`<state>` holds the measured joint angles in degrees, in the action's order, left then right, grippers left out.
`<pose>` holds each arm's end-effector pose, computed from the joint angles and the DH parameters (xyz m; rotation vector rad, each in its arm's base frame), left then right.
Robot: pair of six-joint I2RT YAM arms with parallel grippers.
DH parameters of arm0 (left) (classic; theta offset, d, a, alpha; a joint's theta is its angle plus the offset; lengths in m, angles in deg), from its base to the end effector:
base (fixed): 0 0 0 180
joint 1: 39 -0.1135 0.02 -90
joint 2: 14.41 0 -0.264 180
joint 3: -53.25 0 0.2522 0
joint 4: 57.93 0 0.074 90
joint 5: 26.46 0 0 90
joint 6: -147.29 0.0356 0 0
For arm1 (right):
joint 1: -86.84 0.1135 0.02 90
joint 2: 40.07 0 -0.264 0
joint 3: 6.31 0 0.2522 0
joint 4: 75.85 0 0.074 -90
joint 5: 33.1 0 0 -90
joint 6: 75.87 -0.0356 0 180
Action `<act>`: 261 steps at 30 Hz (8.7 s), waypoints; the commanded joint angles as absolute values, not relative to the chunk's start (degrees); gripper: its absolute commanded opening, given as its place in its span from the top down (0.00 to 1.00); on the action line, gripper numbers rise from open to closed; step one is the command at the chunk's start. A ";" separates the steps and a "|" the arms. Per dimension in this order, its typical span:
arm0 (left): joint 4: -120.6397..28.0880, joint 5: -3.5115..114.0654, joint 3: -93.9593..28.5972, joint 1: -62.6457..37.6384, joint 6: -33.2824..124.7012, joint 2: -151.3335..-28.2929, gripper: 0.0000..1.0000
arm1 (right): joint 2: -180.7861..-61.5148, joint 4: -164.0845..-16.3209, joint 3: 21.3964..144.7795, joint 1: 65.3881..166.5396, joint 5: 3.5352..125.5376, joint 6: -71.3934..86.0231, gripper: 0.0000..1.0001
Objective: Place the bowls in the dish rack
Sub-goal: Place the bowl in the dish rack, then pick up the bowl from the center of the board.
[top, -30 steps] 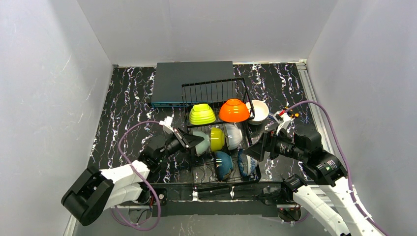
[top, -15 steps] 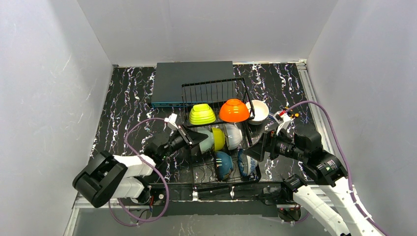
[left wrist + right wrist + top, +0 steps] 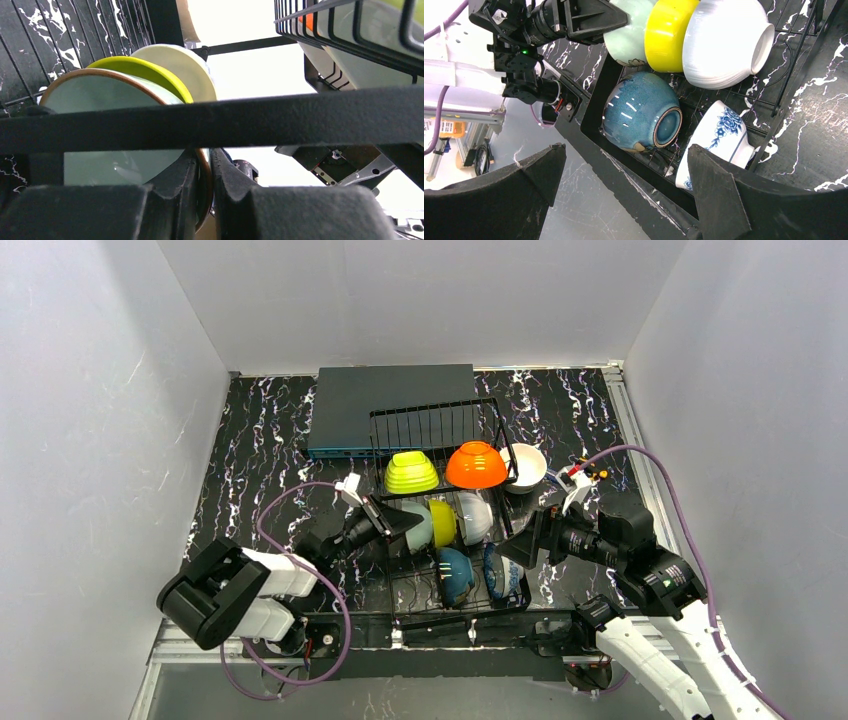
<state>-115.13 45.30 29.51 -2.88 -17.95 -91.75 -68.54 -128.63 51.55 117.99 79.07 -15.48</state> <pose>0.1707 -0.1383 0.1749 -0.3092 1.7790 -1.7264 0.0836 0.0662 0.3207 -0.2972 2.0870 1.0481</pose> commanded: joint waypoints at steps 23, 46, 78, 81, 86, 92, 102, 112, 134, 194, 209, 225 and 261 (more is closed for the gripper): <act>-118.45 47.40 31.75 -3.15 -15.76 -90.43 0.98 | -67.74 -127.97 51.62 118.21 78.52 -14.44 0.01; -102.10 47.90 31.66 -3.14 -10.46 -75.53 0.02 | -67.71 -127.88 51.57 118.20 78.39 -14.45 0.01; -21.43 57.37 11.08 -3.15 20.07 -45.48 0.02 | -67.83 -128.25 48.35 118.19 73.60 -13.02 0.01; -14.99 60.70 6.88 -3.15 24.49 -47.13 0.02 | -66.92 -129.04 48.43 118.18 70.21 -12.96 0.01; -7.85 69.79 1.87 -3.14 30.43 -47.68 0.02 | -65.20 -131.29 48.39 118.19 62.19 -13.30 0.01; -5.15 75.96 -1.06 -3.14 36.51 -46.51 0.02 | -63.44 -130.21 48.26 118.20 57.47 -12.62 0.01; -6.45 76.69 0.24 -3.14 36.68 -44.02 0.02 | -64.86 -122.60 45.42 118.21 58.22 -14.05 0.02; -7.32 81.14 2.07 -3.14 36.01 -39.15 0.02 | -76.09 -110.41 41.00 118.19 64.32 -13.47 0.05; -7.40 83.16 2.75 -3.14 35.04 -38.84 0.02 | -92.04 -94.27 35.90 85.51 82.04 -19.01 0.03; -7.83 82.35 2.93 -3.14 35.46 -39.10 0.02 | -120.66 -93.87 60.21 86.77 77.94 -11.19 0.99; -7.86 82.26 2.94 -3.14 35.48 -39.10 0.02 | -114.02 -97.28 59.99 88.36 74.26 -9.10 0.99; -7.78 82.17 2.99 -3.14 35.52 -38.76 0.02 | -107.30 -105.23 62.51 89.40 59.87 -8.85 0.99; -25.32 48.62 8.87 -3.14 42.20 -32.26 0.02 | -89.22 -129.24 65.02 90.17 67.25 -3.77 0.99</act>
<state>-18.72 59.37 6.84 -2.91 41.06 -34.64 -90.94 -130.60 64.95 89.78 61.74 -3.41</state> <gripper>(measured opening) 0.980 0.205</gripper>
